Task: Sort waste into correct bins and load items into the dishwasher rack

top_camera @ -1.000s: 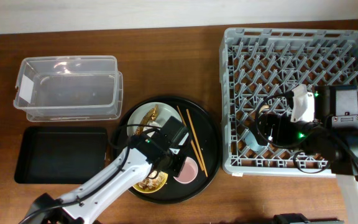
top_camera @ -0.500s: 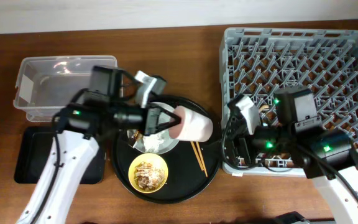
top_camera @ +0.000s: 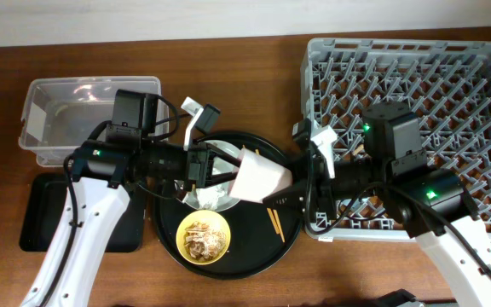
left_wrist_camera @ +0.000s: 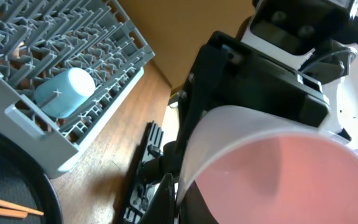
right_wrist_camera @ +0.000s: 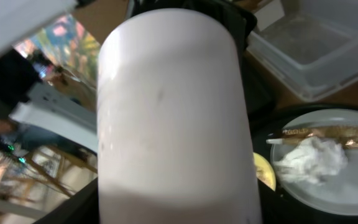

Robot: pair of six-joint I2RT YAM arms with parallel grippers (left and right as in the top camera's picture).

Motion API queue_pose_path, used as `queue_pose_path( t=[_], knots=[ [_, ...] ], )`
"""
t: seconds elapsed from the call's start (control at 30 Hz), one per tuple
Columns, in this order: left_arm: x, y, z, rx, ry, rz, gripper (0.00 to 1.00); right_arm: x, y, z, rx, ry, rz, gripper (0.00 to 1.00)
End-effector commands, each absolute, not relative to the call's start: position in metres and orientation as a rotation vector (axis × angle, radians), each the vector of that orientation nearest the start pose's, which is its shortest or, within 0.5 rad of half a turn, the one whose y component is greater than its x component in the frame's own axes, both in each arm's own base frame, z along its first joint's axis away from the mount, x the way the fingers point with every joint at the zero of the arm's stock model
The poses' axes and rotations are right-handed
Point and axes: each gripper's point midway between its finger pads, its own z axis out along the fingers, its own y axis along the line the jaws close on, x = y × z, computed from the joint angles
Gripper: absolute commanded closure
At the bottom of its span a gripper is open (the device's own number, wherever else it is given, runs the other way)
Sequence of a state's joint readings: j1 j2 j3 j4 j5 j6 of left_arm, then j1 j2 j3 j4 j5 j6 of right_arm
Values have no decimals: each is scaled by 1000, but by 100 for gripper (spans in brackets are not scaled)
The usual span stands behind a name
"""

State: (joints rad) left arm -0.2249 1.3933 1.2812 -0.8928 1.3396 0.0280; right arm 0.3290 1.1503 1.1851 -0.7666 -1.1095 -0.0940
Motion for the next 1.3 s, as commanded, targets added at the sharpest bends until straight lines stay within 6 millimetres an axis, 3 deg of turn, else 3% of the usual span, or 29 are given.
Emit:
queue_pose_path(
  t=[0.0, 0.07, 0.13, 0.17, 0.23, 0.3, 0.33, 0.37, 0.4, 0.47, 0.63, 0.77, 0.87, 0.9, 0.93, 1.0, 1.03, 1.07, 1.13, 1.2, 1.27],
  knots=[
    [234, -230, 315, 806, 2033, -1778, 98, 202, 234, 324, -1012, 1894, 1376, 51],
    [238, -229, 307, 787, 2081, -1720, 70, 210, 223, 324, -953, 1925, 1315, 52],
    [242, -227, 299, 767, 2129, -1669, 61, 220, 194, 330, -802, 1965, 1252, 54],
    [245, -226, 294, 758, 2155, -1626, 43, 224, 175, 329, -707, 2005, 1211, 54],
    [251, -223, 285, 740, 2201, -1547, 35, 241, 128, 306, -404, 2185, 1027, 54],
    [256, -220, 278, 725, 2237, -1485, 32, 254, 31, 256, 180, 2443, 574, 55],
    [256, -220, 277, 723, 2241, -1478, 31, 250, 4, 246, 335, 2481, 449, 55],
    [257, -220, 276, 723, 2242, -1475, 30, 241, -35, 234, 544, 2508, 262, 55],
    [257, -219, 276, 723, 2243, -1472, 28, 235, -54, 228, 669, 2509, 188, 55],
    [259, -218, 272, 714, 2263, -1439, 28, 238, -71, 217, 777, 2527, 141, 55],
    [255, -217, 270, 699, 2292, -1451, 27, 252, -85, 161, 887, 2738, 114, 55],
    [254, -216, 269, 693, 2304, -1452, 27, 257, -82, 131, 929, 2851, 172, 54],
    [254, -216, 269, 692, 2305, -1452, 27, 258, -82, 127, 939, 2868, 175, 28],
    [253, -216, 268, 689, 2311, -1454, 28, 263, -80, 135, 928, 2851, 205, 21],
    [253, -215, 264, 682, 2334, -1431, 41, 268, -74, 145, 904, 2836, 270, 19],
    [256, -208, 244, 630, 2462, -1280, 44, 275, -64, 177, 825, 2779, 357, 19],
    [256, -202, 228, 584, 2563, -1150, 44, 274, -59, 191, 791, 2749, 386, 19],
    [255, -197, 214, 553, 2651, -1012, 45, 273, -39, 215, 657, 2688, 503, 18],
    [251, -188, 194, 484, 2770, -773, 46, 265, -12, 244, 484, 2604, 611, 18],
    [236, -158, 156, 282, 2919, -224, 46, 248, 10, 269, 357, 2539, 598, 14],
    [220, -157, 132, 242, 2952, -92, 46, 242, 20, 277, 296, 2518, 600, 12]
  ],
)
